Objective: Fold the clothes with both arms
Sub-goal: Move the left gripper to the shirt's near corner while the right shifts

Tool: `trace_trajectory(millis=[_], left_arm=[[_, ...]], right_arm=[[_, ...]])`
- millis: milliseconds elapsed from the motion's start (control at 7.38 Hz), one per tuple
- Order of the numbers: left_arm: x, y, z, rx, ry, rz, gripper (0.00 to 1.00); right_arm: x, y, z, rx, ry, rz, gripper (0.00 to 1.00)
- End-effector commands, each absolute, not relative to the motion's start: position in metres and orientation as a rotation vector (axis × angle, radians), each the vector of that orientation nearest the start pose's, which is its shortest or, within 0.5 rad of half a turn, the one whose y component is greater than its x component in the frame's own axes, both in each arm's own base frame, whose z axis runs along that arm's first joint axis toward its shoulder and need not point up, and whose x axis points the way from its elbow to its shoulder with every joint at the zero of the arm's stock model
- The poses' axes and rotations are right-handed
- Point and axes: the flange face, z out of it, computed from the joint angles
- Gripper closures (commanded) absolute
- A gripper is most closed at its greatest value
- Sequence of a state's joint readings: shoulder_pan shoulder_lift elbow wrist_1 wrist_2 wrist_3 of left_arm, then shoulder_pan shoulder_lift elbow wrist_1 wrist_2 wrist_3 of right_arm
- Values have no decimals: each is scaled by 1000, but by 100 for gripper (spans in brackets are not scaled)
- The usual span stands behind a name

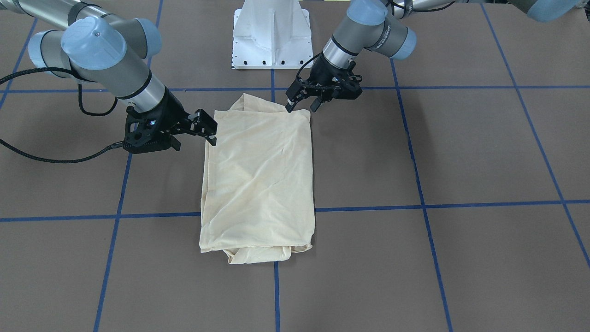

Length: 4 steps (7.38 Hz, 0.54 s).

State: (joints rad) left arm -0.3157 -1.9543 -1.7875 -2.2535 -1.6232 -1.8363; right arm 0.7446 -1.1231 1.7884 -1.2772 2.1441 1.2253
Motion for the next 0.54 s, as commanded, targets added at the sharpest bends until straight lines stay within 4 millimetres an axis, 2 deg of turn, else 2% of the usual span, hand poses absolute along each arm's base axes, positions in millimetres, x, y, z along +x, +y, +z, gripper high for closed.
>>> trace_trajectory(millis=[0, 135, 406], left_arm=[[550, -309, 282, -21, 1261, -459, 0], [551, -309, 285, -21, 1254, -460, 0], [565, -290, 288, -43, 1217, -432, 0]], right_arm=[[-405, -474, 272, 31, -1060, 90, 0], [-405, -474, 272, 31, -1060, 90, 0], [-406, -474, 273, 29, -1059, 89, 0]])
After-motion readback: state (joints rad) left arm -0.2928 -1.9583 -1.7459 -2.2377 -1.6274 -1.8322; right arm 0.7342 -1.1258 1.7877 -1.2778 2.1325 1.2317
